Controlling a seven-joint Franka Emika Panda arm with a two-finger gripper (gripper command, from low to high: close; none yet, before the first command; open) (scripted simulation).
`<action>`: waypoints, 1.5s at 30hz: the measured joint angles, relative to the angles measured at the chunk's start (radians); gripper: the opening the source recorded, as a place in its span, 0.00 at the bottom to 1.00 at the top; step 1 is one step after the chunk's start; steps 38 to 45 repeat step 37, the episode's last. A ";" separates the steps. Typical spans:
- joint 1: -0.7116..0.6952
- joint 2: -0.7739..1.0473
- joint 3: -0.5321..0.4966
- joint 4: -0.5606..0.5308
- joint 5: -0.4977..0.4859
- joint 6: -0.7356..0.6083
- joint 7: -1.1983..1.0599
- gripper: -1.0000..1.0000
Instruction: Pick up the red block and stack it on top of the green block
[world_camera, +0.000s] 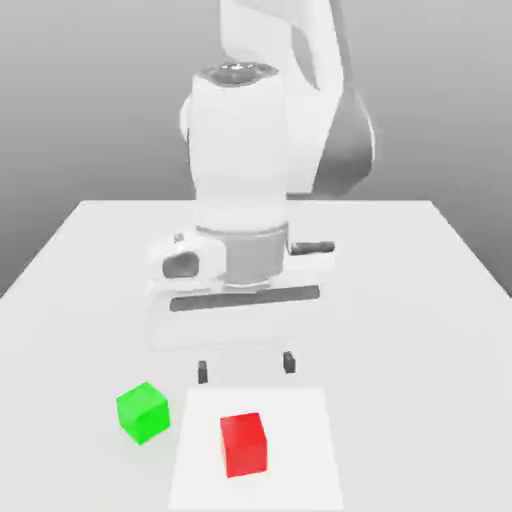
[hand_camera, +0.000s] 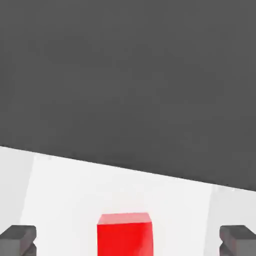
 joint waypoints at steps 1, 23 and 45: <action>-0.001 0.036 0.001 -0.007 -0.001 0.022 -0.007 0.50; -0.130 -0.035 -0.060 -0.066 -0.046 -0.009 0.079 0.00; -0.249 0.063 -0.102 -0.127 0.055 0.145 0.093 1.00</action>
